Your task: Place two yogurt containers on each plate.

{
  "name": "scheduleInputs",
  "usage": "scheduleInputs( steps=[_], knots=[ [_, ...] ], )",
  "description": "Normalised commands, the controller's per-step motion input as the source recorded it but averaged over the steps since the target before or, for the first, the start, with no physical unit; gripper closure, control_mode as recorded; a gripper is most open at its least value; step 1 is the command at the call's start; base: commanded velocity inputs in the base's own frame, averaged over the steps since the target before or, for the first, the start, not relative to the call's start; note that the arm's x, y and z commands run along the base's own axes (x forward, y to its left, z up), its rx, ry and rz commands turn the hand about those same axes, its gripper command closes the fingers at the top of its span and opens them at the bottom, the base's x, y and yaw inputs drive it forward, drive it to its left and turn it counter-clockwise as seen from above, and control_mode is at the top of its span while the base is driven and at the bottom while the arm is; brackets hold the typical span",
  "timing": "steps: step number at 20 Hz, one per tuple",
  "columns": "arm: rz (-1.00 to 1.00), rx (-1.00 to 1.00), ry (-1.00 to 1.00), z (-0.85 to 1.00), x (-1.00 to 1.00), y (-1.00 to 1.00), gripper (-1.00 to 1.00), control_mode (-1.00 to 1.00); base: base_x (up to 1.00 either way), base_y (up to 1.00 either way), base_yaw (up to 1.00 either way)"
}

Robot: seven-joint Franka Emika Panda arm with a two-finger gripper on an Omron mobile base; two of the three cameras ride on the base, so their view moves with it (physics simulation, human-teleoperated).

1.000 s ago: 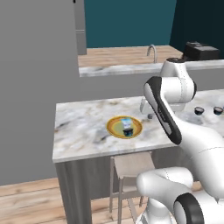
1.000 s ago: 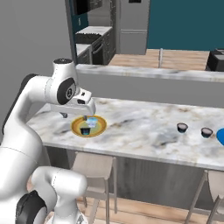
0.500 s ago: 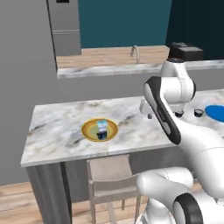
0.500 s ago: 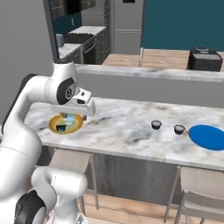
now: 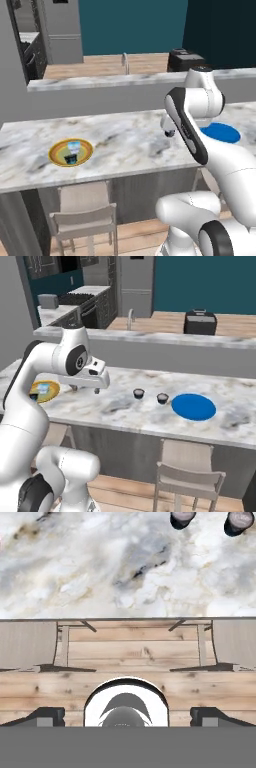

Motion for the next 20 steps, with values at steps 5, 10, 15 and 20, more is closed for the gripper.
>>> scheduleInputs(
  steps=[5,10,15,20],
  knots=[
    [0.00,0.00,0.00,0.00,0.00,0.00,-1.00,1.00,-0.04,-0.47,0.00],
    [0.00,0.00,0.00,0.00,0.00,0.00,-1.00,1.00,-0.02,-0.47,0.00],
    [0.00,0.00,0.00,0.00,0.00,0.00,-1.00,1.00,0.00,-0.55,0.00],
    [0.00,0.00,0.00,0.00,0.00,0.00,-1.00,1.00,0.04,-0.42,0.00]
  ],
)
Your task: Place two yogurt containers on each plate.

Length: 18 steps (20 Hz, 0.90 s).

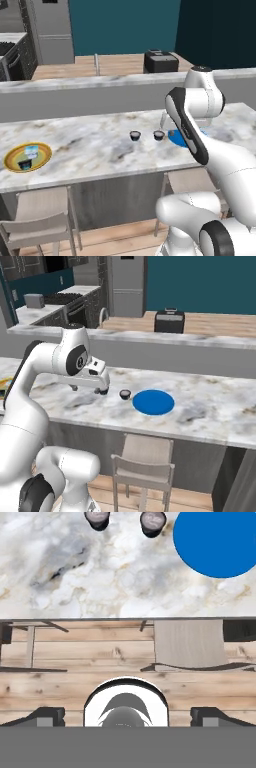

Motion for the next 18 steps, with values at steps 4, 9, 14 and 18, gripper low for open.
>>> scheduleInputs(
  steps=[4,9,14,18],
  knots=[
    [0.00,0.00,0.00,0.00,0.00,0.00,-1.00,1.00,0.00,-0.43,0.00],
    [0.00,0.00,0.00,0.00,0.00,0.00,-1.00,1.00,0.11,-0.42,0.00],
    [0.00,0.00,0.00,0.00,0.00,0.00,-1.00,1.00,0.11,-0.41,0.00],
    [0.00,0.00,0.00,0.00,0.00,0.00,-1.00,1.00,0.42,-0.17,0.00]
  ],
)
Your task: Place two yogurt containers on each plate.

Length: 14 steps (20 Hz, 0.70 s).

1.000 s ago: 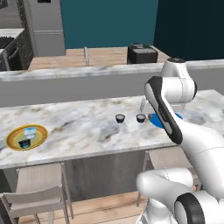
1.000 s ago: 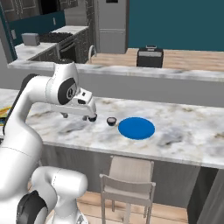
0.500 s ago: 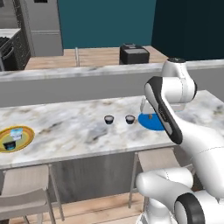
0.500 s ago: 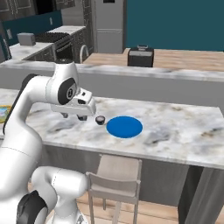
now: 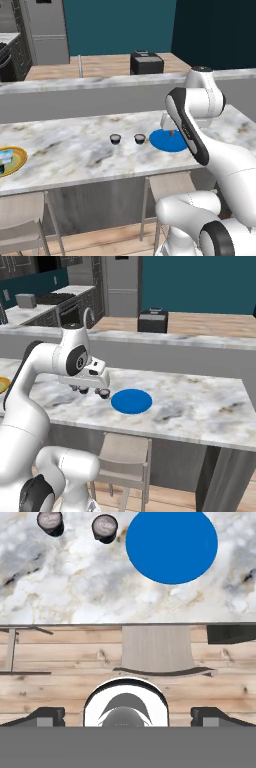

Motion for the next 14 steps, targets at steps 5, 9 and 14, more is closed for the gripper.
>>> scheduleInputs(
  steps=[5,9,14],
  knots=[
    [0.00,0.00,0.00,0.00,0.00,0.00,-1.00,1.00,0.26,-0.07,0.00],
    [0.00,0.00,0.00,0.00,0.00,0.00,-1.00,1.00,0.25,0.00,0.00],
    [0.00,0.00,0.00,0.00,0.00,0.00,-1.00,1.00,0.30,-0.01,-0.01]
  ],
)
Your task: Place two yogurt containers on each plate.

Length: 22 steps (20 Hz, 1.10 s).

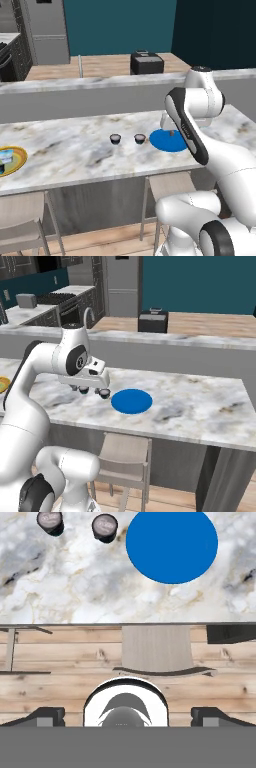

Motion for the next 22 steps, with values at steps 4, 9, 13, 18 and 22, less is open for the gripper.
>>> scheduleInputs(
  steps=[4,9,13,18,22],
  knots=[
    [0.00,0.00,0.00,0.00,0.00,0.00,-1.00,1.00,0.04,0.00,0.00],
    [0.00,0.00,0.00,0.00,0.00,0.00,-1.00,1.00,0.00,0.00,0.00],
    [0.00,0.00,0.00,0.00,0.00,0.00,-1.00,1.00,0.00,0.00,0.00],
    [0.00,0.01,0.00,-0.03,0.60,0.00,-1.00,-1.00,0.00,0.00,0.00],
    [0.00,0.01,0.00,-0.15,1.00,0.04,-1.00,-1.00,0.00,0.00,0.00]
  ],
)
